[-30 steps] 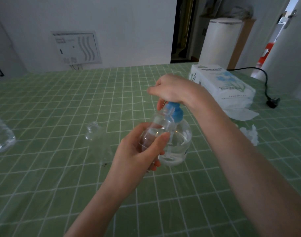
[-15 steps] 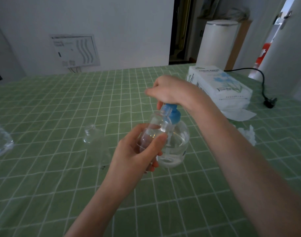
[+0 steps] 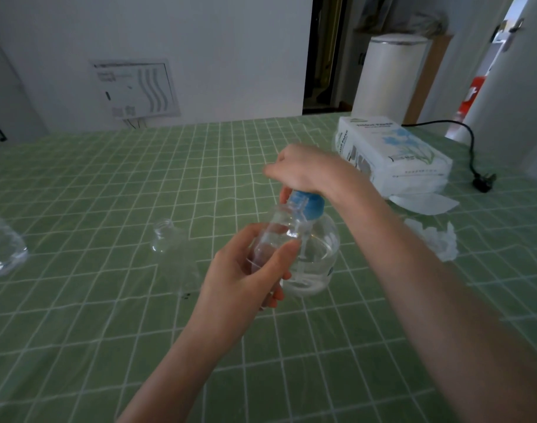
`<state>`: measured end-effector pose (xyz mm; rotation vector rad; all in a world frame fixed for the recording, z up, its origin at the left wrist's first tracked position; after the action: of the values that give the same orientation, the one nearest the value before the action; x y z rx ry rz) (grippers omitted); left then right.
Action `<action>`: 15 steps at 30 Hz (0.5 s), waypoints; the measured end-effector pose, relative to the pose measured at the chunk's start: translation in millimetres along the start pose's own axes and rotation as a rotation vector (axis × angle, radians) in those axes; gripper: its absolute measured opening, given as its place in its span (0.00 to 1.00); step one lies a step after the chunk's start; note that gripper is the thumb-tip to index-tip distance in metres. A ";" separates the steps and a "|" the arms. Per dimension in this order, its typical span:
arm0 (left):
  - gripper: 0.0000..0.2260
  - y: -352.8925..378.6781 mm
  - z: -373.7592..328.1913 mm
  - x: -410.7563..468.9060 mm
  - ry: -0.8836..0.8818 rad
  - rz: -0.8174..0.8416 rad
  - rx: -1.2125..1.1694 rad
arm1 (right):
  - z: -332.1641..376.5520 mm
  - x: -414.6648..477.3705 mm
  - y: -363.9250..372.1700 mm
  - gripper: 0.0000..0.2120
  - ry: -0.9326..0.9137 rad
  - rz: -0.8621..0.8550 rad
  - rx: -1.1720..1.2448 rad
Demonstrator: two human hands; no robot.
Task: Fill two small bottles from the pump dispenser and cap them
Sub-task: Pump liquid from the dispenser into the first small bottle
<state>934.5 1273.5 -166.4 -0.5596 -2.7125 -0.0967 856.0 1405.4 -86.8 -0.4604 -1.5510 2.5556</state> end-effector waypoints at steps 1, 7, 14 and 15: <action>0.13 -0.1 0.0 0.0 0.002 0.002 0.005 | 0.1 -0.3 -0.3 0.18 -0.001 -0.004 0.003; 0.12 1.0 -4.0 2.5 0.024 0.004 -0.016 | 4.1 -1.2 -10.0 0.16 -0.030 -0.059 -0.003; 0.14 1.0 -3.5 2.6 0.018 0.004 -0.024 | 5.3 0.2 -7.7 0.16 -0.026 -0.026 -0.012; 0.14 0.8 -3.0 2.4 0.013 0.006 -0.022 | 4.1 0.7 -6.7 0.17 -0.023 -0.026 -0.012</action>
<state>933.8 1274.6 -162.7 -0.5713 -2.7001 -0.1289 853.7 1405.3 -79.3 -0.4111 -1.5702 2.5422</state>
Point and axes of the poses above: each hand's wrist, its own x-axis towards the middle knuckle, its own y-axis out of the palm, z = x × y, the point moved 1 cm from there along x, towards the middle knuckle, and after that the axes turned 12 degrees about y, right-handed, at the moved point
